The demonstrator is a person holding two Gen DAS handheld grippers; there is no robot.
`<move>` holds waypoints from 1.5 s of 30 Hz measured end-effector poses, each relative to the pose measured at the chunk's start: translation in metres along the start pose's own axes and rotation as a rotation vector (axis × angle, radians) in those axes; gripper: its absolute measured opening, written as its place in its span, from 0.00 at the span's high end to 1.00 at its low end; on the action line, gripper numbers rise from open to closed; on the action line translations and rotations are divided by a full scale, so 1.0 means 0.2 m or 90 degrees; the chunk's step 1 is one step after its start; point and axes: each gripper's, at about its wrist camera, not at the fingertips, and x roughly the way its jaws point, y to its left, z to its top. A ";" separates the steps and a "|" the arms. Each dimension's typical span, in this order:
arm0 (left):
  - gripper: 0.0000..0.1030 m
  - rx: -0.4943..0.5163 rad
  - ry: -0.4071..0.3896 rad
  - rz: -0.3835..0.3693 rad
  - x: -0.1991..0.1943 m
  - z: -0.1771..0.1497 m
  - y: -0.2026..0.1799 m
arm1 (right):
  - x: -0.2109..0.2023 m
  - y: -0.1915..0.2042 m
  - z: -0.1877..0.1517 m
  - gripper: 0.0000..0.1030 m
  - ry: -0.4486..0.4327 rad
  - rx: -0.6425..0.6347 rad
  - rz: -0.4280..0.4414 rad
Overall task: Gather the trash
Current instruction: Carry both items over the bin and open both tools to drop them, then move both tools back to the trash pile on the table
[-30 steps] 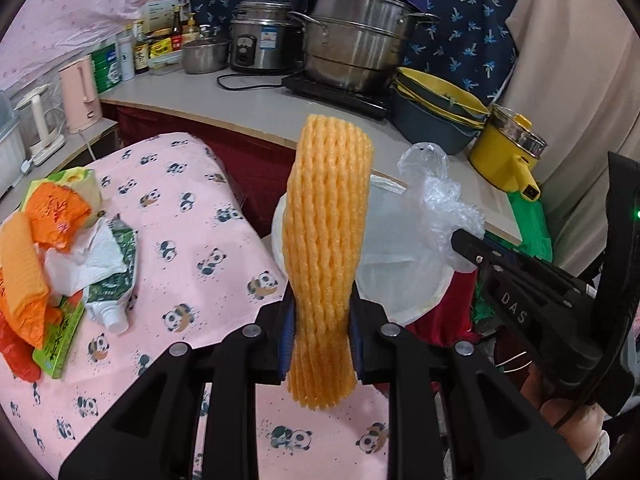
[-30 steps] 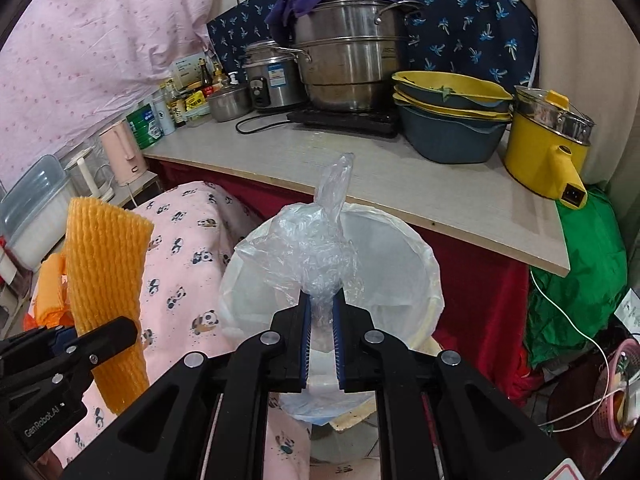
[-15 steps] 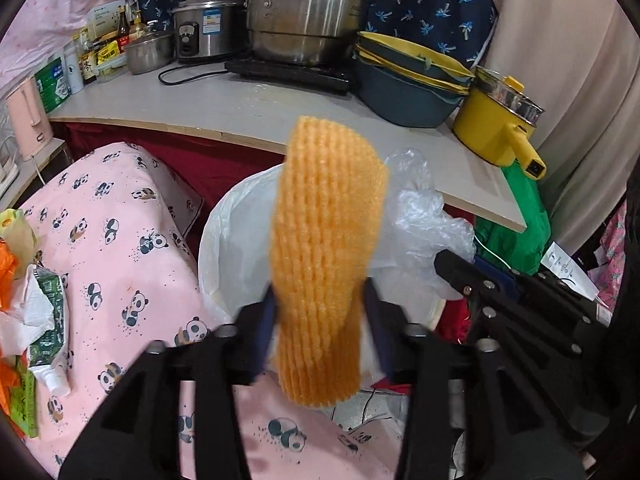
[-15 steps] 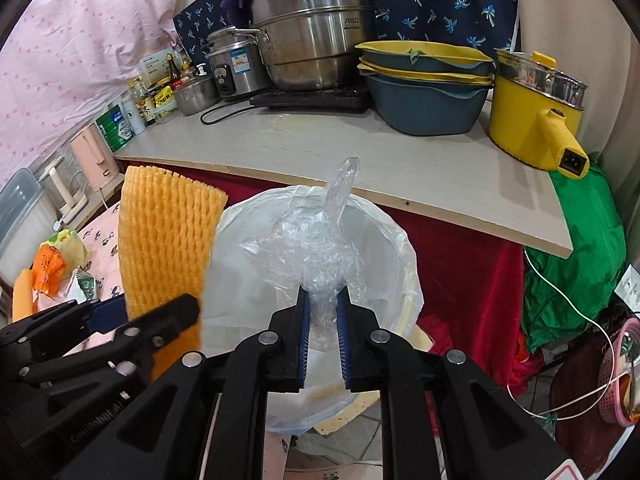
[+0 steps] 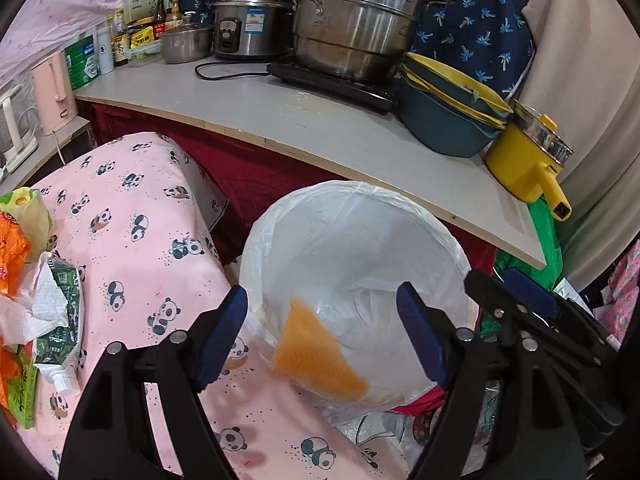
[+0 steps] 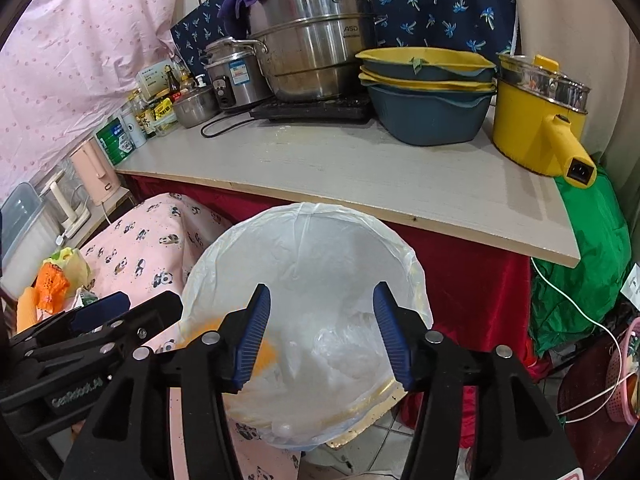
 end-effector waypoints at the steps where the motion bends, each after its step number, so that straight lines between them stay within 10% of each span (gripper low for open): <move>1: 0.29 -0.003 -0.003 0.002 -0.01 0.00 0.01 | -0.02 0.01 0.00 0.45 -0.004 -0.002 -0.002; 15: 0.22 -0.101 -0.050 0.110 -0.39 -0.16 0.34 | -0.26 0.29 -0.05 0.37 -0.027 -0.055 0.062; 34: 0.17 -0.308 -0.033 0.298 -0.91 -0.60 1.29 | -0.31 1.28 -0.28 0.35 0.022 -0.224 0.220; 45: 0.17 -0.380 0.000 0.298 -0.88 -0.81 1.66 | -0.14 1.79 -0.43 0.35 0.100 -0.281 0.280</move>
